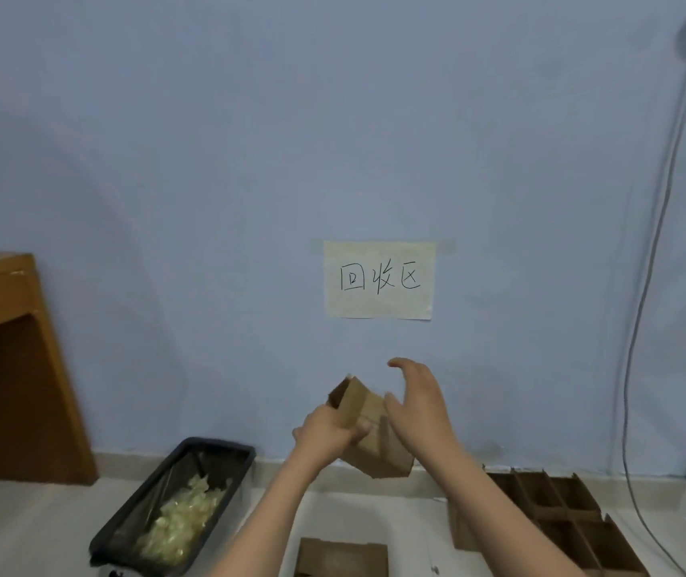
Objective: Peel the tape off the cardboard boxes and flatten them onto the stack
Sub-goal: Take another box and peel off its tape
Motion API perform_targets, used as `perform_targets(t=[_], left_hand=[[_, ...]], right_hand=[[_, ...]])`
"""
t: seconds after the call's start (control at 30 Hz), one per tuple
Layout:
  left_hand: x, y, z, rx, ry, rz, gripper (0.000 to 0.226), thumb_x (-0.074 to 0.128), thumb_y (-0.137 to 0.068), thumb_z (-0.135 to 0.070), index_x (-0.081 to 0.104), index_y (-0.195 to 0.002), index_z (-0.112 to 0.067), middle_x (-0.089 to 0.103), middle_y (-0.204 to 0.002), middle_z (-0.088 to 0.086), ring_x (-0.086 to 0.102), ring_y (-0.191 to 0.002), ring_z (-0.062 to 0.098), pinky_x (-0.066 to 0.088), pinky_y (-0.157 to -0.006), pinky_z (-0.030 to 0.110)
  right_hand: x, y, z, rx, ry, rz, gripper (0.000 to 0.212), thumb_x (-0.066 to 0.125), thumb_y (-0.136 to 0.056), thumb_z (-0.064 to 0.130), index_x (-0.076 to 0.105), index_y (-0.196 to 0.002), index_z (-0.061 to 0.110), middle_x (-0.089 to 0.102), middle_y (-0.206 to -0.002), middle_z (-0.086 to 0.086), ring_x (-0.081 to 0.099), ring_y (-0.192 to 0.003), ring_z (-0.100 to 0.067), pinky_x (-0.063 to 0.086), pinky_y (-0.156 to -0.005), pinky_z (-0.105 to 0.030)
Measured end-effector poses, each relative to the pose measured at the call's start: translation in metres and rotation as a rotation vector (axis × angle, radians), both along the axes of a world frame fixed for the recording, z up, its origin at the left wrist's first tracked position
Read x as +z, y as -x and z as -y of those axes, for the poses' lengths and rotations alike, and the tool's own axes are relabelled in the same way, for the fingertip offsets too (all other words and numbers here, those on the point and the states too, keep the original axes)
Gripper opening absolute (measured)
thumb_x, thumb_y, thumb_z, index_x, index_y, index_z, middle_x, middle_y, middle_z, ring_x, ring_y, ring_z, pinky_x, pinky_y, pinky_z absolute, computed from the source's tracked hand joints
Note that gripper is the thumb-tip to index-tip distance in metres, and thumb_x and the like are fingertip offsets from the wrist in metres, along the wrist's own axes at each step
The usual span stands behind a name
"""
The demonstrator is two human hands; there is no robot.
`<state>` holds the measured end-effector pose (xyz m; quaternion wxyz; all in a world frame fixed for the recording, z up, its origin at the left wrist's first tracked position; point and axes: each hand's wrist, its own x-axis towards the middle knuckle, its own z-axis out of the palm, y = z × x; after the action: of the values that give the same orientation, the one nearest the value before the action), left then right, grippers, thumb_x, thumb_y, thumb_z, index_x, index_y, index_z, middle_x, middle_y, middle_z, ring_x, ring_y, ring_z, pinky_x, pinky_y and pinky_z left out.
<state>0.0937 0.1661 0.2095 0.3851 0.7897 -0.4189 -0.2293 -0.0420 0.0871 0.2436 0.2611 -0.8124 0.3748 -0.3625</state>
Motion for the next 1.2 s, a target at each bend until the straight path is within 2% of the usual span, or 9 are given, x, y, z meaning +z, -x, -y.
perform_targets(t=[0.07, 0.17, 0.23, 0.37, 0.57, 0.73, 0.87, 1.0, 1.2], left_hand=[[-0.019, -0.006, -0.007, 0.053, 0.136, -0.250, 0.047, 0.079, -0.072, -0.061, 0.076, -0.101, -0.023, 0.078, -0.093, -0.005, 0.072, -0.093, 0.018, 0.058, -0.091, 0.043], [-0.030, -0.014, -0.010, 0.103, 0.281, -0.413, 0.025, 0.082, -0.085, -0.034, 0.079, -0.102, -0.017, 0.080, -0.096, -0.003, 0.074, -0.093, 0.015, 0.059, -0.085, 0.032], [-0.027, -0.014, -0.009, 0.109, 0.341, -0.435, 0.021, 0.082, -0.085, -0.028, 0.079, -0.102, -0.016, 0.080, -0.096, -0.003, 0.075, -0.091, 0.011, 0.059, -0.080, 0.026], [-0.015, -0.012, -0.004, 0.054, 0.357, -0.389, 0.017, 0.083, -0.084, -0.019, 0.078, -0.100, -0.016, 0.079, -0.091, -0.008, 0.074, -0.082, 0.001, 0.052, -0.064, 0.011], [-0.016, 0.004, -0.011, -0.055, 0.199, -0.357, 0.029, 0.085, -0.081, -0.016, 0.076, -0.108, -0.022, 0.079, -0.098, -0.011, 0.074, -0.094, 0.005, 0.055, -0.082, 0.020], [-0.018, 0.021, -0.025, 0.009, 0.286, -0.399, 0.021, 0.083, -0.084, -0.020, 0.076, -0.104, -0.018, 0.079, -0.095, -0.007, 0.075, -0.093, 0.010, 0.057, -0.082, 0.023], [-0.018, 0.031, -0.027, 0.014, 0.297, -0.309, 0.014, 0.081, -0.087, -0.026, 0.077, -0.097, -0.018, 0.079, -0.089, -0.007, 0.074, -0.092, 0.013, 0.057, -0.084, 0.030], [-0.018, 0.036, -0.023, -0.015, 0.287, -0.213, 0.017, 0.079, -0.087, -0.033, 0.076, -0.102, -0.025, 0.078, -0.094, -0.010, 0.073, -0.092, 0.009, 0.059, -0.091, 0.037], [-0.022, 0.033, -0.023, -0.010, 0.259, -0.183, 0.028, 0.081, -0.083, -0.042, 0.075, -0.103, -0.023, 0.078, -0.094, -0.007, 0.073, -0.091, 0.012, 0.060, -0.091, 0.044]], right_hand=[[-0.024, 0.010, 0.002, -0.124, -0.100, 0.028, 0.046, 0.052, -0.098, 0.019, 0.042, -0.143, 0.020, 0.042, -0.147, -0.005, 0.042, -0.134, -0.022, 0.037, -0.108, -0.032], [-0.047, 0.008, 0.005, -0.107, -0.503, 0.038, 0.056, 0.052, -0.099, 0.039, 0.036, -0.149, 0.020, 0.047, -0.145, -0.010, 0.051, -0.127, -0.029, 0.046, -0.104, -0.039], [-0.049, 0.000, 0.005, -0.020, -0.661, 0.120, 0.045, 0.053, -0.097, 0.040, 0.048, -0.138, 0.023, 0.059, -0.128, -0.003, 0.063, -0.108, -0.024, 0.057, -0.091, -0.045], [-0.045, 0.001, 0.011, 0.013, -0.549, 0.182, 0.012, 0.054, -0.092, 0.028, 0.057, -0.101, 0.035, 0.067, -0.100, 0.008, 0.066, -0.095, -0.020, 0.058, -0.087, -0.049], [-0.051, 0.028, 0.014, 0.065, -0.534, 0.293, 0.038, 0.052, -0.091, 0.017, 0.060, -0.122, 0.038, 0.074, -0.099, 0.003, 0.068, -0.087, -0.016, 0.059, -0.076, -0.036], [-0.062, 0.043, 0.000, 0.103, -0.379, 0.092, 0.034, 0.052, -0.092, 0.024, 0.062, -0.120, 0.041, 0.071, -0.105, 0.014, 0.066, -0.093, -0.009, 0.057, -0.081, -0.034], [-0.065, 0.048, -0.013, 0.025, -0.235, 0.100, 0.045, 0.054, -0.093, 0.021, 0.050, -0.137, 0.031, 0.068, -0.104, 0.016, 0.063, -0.089, 0.001, 0.052, -0.076, -0.022], [-0.066, 0.054, -0.014, -0.007, -0.176, 0.162, 0.037, 0.059, -0.093, 0.019, 0.046, -0.119, 0.041, 0.064, -0.087, 0.020, 0.060, -0.081, 0.009, 0.046, -0.070, -0.012], [-0.074, 0.046, -0.012, -0.026, -0.170, 0.121, 0.044, 0.064, -0.087, 0.035, 0.048, -0.128, 0.035, 0.069, -0.096, 0.012, 0.063, -0.084, -0.010, 0.055, -0.083, -0.034]])
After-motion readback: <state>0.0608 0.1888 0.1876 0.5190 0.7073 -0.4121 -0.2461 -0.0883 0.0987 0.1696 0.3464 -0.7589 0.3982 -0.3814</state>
